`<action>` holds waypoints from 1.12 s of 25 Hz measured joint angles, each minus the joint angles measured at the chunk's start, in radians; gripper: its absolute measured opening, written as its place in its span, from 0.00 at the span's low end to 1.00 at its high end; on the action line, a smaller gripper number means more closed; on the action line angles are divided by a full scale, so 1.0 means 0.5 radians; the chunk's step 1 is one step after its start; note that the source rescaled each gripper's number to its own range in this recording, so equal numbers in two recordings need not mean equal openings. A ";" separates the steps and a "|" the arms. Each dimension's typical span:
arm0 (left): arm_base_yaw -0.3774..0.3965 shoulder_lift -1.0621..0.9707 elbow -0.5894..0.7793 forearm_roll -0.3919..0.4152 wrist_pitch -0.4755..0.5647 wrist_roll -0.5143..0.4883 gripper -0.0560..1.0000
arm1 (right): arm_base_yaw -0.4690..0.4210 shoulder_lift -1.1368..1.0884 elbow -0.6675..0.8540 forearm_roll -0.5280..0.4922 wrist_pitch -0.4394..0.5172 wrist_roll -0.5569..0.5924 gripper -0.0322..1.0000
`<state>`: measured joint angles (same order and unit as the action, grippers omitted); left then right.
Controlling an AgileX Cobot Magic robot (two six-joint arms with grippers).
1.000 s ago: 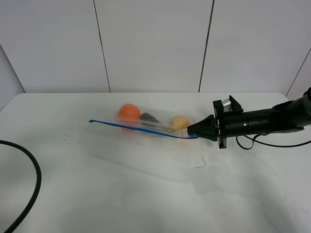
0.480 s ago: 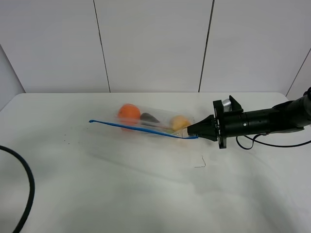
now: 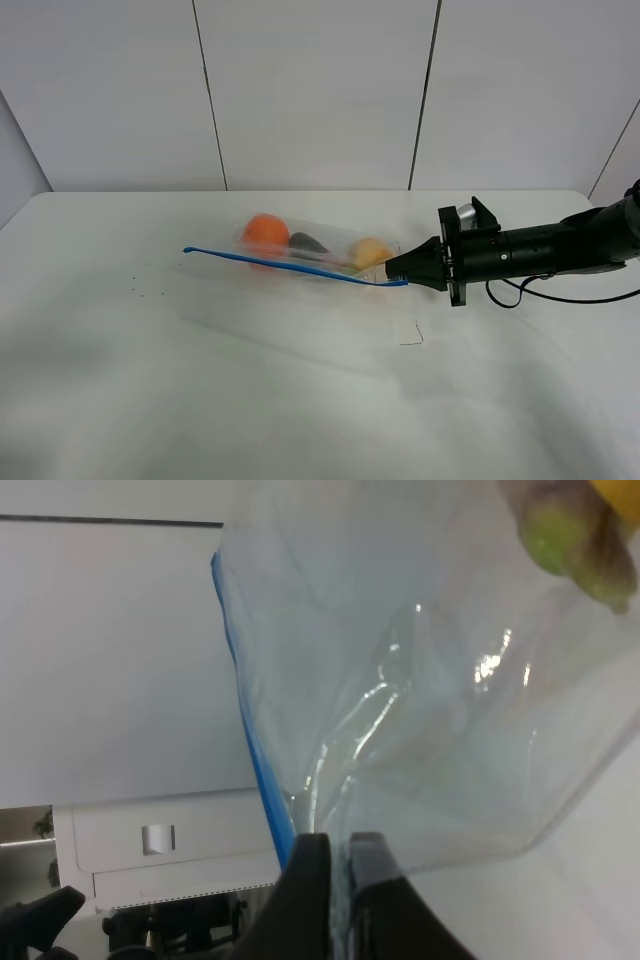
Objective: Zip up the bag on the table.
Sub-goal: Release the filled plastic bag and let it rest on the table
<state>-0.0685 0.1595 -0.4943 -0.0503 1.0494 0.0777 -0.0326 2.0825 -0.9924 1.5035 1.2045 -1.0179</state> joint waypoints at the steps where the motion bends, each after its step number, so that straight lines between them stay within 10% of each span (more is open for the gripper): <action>1: 0.016 -0.029 0.000 0.000 0.000 0.000 0.97 | 0.000 0.000 0.000 0.000 0.000 0.000 0.03; 28: 0.042 -0.323 0.004 0.009 0.002 -0.086 0.97 | 0.000 0.000 0.000 -0.002 0.000 0.000 0.03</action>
<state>-0.0473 -0.0022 -0.4925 -0.0457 1.0502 0.0350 -0.0326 2.0825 -0.9924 1.5027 1.2045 -1.0179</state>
